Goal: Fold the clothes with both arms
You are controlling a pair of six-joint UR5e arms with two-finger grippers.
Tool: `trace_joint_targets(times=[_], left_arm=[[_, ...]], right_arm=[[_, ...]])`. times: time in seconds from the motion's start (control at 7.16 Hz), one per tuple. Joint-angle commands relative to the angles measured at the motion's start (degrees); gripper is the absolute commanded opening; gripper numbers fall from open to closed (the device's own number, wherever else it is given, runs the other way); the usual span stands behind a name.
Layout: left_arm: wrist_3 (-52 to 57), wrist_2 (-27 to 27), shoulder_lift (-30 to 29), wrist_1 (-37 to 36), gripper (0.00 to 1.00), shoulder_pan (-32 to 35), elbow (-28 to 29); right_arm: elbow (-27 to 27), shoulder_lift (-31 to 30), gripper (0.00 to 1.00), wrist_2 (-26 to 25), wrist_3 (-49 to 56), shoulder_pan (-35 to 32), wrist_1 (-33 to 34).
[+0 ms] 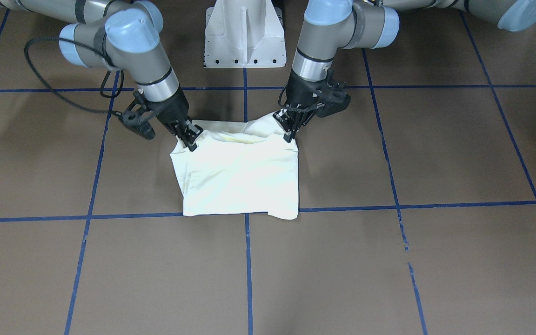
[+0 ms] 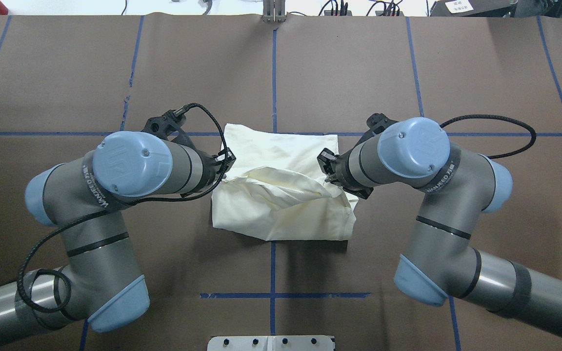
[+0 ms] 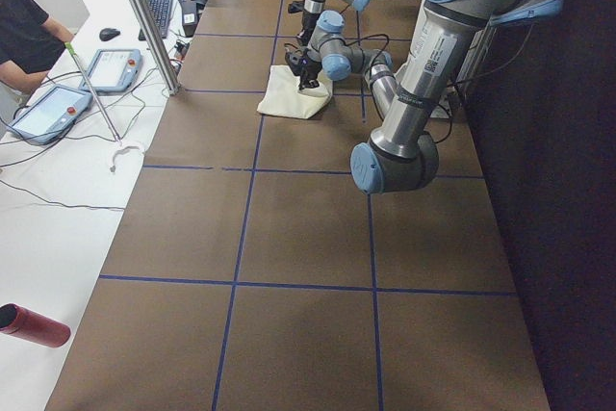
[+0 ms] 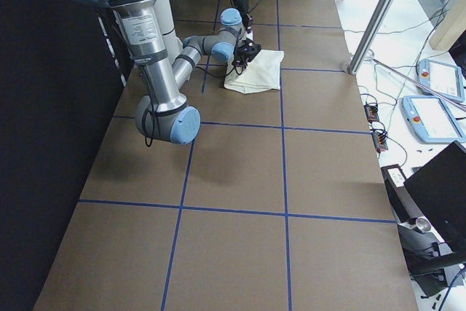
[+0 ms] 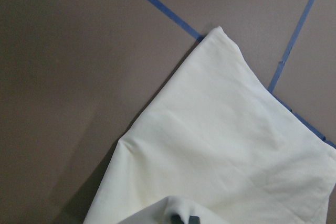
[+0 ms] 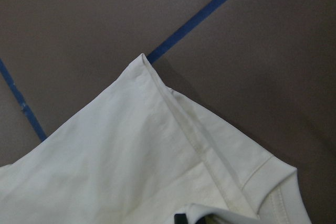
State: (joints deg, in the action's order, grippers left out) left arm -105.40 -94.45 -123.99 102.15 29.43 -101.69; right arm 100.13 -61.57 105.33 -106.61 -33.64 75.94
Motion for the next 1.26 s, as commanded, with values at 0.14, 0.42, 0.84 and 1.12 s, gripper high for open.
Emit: trace_joint_targets(times=[0.14,0.42,0.84,1.12], left_arm=[[3.96,1.53,-3.98,3.48,0.00,1.59,8.16],[7.65,1.90,-4.24,8.05,0.17,3.87,10.90],[17.84,-4.69,5.72,19.53,0.46,7.49,5.74],[17.16,-4.70,6.83,22.13,0.38,6.96,6.16]], right_arm=[[-10.01,5.39,0.00,1.45,3.50,-2.38,-0.09],[-13.19,6.81,0.00,4.43,6.22,-4.75,-0.09],[-14.43,7.16,0.00,5.23,6.67,-4.94,-0.18],[-16.00,8.13,0.38,8.72,8.76,-8.34,-0.09]])
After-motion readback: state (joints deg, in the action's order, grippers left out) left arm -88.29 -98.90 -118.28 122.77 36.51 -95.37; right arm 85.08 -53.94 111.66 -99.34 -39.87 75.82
